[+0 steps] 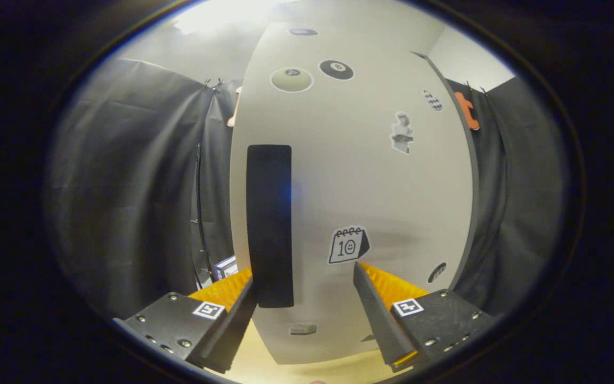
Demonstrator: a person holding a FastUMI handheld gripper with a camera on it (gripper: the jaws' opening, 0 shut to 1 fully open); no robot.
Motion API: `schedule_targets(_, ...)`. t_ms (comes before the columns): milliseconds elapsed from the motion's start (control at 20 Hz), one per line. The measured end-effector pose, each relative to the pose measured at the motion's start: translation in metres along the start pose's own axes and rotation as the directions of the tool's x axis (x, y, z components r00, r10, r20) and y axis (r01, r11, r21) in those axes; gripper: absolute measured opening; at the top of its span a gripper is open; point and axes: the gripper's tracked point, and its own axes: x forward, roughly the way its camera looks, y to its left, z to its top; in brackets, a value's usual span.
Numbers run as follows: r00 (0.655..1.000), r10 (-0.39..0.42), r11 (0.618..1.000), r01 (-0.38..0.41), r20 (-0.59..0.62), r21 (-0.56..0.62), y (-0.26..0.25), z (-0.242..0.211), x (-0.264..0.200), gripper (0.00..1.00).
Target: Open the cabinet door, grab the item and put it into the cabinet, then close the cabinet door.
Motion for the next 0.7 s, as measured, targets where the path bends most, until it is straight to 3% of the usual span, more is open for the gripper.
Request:
schedule_targets(300,0.997,-0.065,0.998,0.065,0.035,0.006,0.009,-0.001,0.058,0.99)
schedule_targets(700,0.982,-0.175,0.984,0.176,0.066,-0.001,0.01,-0.002,0.084,0.99)
